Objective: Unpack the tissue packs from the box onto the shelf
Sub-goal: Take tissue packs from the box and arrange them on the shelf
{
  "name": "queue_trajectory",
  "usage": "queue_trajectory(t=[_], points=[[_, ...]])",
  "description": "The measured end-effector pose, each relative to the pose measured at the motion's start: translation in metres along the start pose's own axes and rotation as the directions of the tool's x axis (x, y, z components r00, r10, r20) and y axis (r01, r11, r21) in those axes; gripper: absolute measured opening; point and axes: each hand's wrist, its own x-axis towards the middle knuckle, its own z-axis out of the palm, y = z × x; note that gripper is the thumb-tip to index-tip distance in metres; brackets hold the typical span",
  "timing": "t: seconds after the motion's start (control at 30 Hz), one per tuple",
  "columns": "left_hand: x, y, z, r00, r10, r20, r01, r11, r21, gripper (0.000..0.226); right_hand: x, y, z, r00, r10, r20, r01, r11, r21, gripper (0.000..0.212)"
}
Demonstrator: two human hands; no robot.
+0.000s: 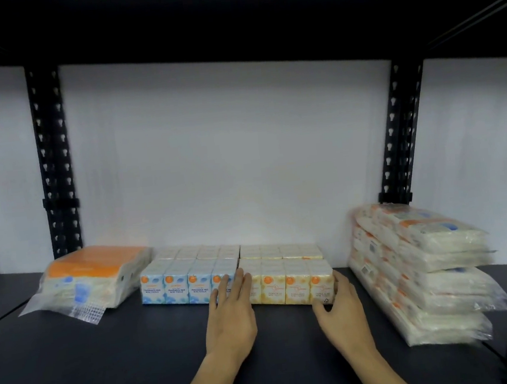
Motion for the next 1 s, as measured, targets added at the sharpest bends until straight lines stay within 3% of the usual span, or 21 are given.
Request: queue_trajectory(t=[0.37,0.57,0.73,0.83,1.0], points=[[0.0,-0.002,0.003,1.0,0.022,0.015,-0.022,1.0,0.002,0.061,0.01,0.017,0.007,0.988,0.066,0.136,-0.059,0.997,-0.053,0.082],[-0.007,-0.003,-0.004,0.999,0.039,0.004,-0.038,0.99,-0.138,0.061,-0.009,0.002,0.001,0.986,0.084,0.145,-0.071,0.993,-0.094,0.085],[-0.028,0.004,-0.019,0.996,-0.014,0.089,0.03,0.983,-0.179,0.06,-0.049,-0.031,-0.012,0.987,0.035,0.157,-0.026,0.998,-0.058,0.075],[-0.058,0.01,-0.033,0.995,-0.056,0.079,0.076,0.955,-0.286,0.059,-0.089,-0.051,-0.014,0.993,-0.001,0.119,-0.008,0.997,0.081,0.062],[-0.166,0.0,-0.045,0.993,0.112,-0.027,-0.112,0.89,-0.442,0.052,-0.186,-0.065,-0.003,0.977,-0.189,0.094,0.154,0.942,0.297,0.037]])
